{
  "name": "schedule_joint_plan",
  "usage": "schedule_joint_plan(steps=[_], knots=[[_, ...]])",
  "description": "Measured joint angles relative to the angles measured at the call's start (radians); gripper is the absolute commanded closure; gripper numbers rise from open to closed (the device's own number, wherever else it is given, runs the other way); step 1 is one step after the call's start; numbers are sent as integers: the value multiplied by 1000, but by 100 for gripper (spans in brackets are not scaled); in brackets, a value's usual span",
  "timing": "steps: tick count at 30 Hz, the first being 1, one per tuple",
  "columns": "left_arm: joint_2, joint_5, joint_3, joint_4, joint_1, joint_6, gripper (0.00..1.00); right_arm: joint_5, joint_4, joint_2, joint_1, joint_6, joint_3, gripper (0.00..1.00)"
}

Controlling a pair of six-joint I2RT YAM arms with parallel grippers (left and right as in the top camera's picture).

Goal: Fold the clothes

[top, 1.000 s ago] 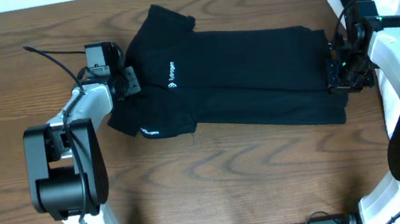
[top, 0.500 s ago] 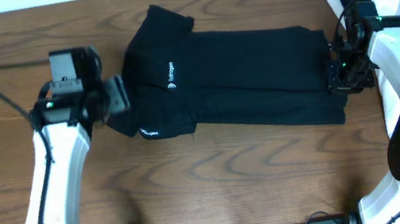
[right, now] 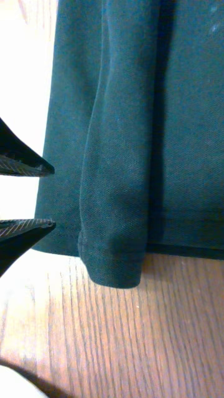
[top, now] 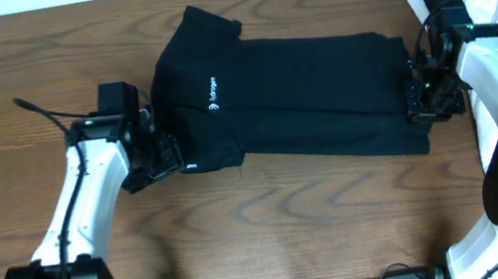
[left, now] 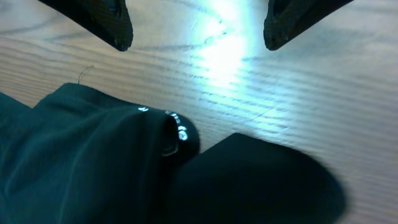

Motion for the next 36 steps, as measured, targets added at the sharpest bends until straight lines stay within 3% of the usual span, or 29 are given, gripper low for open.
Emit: schedule_joint_plan(steps=[21,28,33,36], knots=[[168,25,-13,246,-18,-4,32,0,15,0,1,0,-33,78],[168,43,-13,266,-69,-10,47,0,15,0,1,0,-33,78],[168,51,-13,283,-100,-10,94,0,15,0,1,0,-33,80],[168,51,-13,283,-100,-8,94,0,15,0,1,0,-33,82]])
